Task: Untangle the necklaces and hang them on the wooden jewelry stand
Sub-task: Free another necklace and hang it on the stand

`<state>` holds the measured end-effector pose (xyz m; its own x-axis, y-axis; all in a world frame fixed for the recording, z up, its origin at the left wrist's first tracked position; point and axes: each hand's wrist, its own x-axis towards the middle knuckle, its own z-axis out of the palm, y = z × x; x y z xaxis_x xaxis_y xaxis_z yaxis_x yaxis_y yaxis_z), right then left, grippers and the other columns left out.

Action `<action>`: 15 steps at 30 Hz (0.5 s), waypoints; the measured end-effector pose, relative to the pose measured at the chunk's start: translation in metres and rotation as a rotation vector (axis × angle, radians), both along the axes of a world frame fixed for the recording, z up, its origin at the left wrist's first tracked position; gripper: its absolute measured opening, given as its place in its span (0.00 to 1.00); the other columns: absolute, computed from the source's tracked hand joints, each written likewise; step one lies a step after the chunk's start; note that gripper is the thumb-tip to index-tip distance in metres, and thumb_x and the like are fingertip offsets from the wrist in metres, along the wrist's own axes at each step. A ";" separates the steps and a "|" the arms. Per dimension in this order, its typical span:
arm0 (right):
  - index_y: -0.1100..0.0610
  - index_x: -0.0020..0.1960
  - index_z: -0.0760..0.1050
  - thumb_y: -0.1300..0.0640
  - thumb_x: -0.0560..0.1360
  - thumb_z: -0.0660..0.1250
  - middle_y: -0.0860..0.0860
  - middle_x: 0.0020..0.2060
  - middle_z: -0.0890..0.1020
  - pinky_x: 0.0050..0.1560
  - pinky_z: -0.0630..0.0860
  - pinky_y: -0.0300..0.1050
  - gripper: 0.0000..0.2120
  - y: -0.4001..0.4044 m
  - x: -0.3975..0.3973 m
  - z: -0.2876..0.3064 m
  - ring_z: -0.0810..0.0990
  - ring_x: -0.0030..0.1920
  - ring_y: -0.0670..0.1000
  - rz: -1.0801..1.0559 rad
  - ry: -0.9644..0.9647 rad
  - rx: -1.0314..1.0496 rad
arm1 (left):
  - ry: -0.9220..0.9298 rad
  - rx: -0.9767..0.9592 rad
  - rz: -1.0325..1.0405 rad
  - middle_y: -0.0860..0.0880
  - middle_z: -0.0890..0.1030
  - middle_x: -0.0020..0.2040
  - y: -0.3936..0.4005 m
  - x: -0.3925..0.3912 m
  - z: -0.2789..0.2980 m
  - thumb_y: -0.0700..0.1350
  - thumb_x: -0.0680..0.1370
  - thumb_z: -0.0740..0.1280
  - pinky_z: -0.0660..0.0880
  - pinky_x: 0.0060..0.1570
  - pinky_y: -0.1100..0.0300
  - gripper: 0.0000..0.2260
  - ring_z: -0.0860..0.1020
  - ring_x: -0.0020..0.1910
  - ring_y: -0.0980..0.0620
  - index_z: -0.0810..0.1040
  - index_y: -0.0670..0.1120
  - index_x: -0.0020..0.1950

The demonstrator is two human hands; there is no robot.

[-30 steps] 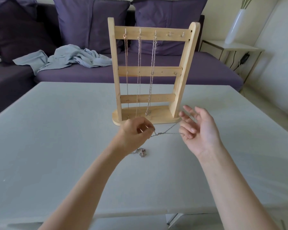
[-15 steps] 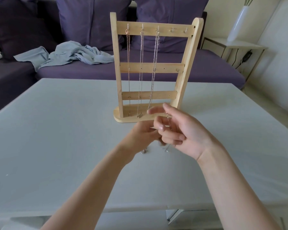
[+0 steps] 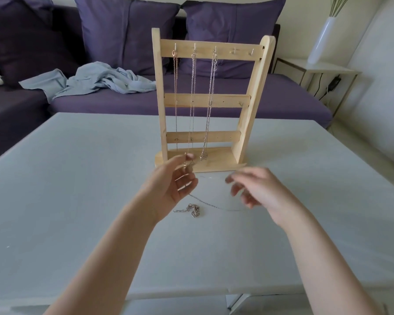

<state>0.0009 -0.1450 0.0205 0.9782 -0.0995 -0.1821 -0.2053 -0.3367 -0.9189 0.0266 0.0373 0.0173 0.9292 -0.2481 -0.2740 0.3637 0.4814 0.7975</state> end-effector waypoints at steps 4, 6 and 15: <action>0.53 0.50 0.76 0.58 0.76 0.64 0.49 0.45 0.80 0.47 0.73 0.42 0.05 0.004 -0.002 -0.007 0.78 0.46 0.49 0.096 0.070 -0.304 | -0.214 0.500 -0.190 0.51 0.78 0.36 -0.012 -0.009 0.005 0.44 0.81 0.60 0.72 0.33 0.67 0.10 0.76 0.32 0.57 0.82 0.48 0.47; 0.50 0.54 0.75 0.61 0.76 0.63 0.45 0.51 0.77 0.52 0.71 0.40 0.10 0.009 -0.003 -0.001 0.77 0.53 0.46 0.145 -0.005 -0.211 | -0.277 0.600 -0.258 0.52 0.77 0.36 -0.017 -0.012 0.007 0.45 0.81 0.60 0.69 0.34 0.66 0.11 0.73 0.32 0.56 0.82 0.47 0.49; 0.59 0.41 0.80 0.64 0.74 0.67 0.49 0.26 0.75 0.35 0.73 0.36 0.04 0.007 0.000 0.001 0.74 0.27 0.45 -0.028 -0.129 0.057 | -0.276 0.578 -0.203 0.54 0.67 0.28 -0.006 -0.007 0.009 0.46 0.80 0.62 0.62 0.26 0.69 0.10 0.62 0.24 0.58 0.81 0.44 0.46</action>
<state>0.0007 -0.1379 0.0219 0.9909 -0.1200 -0.0614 -0.0930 -0.2787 -0.9559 0.0194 0.0310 0.0260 0.9346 -0.3100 -0.1745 0.1479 -0.1075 0.9831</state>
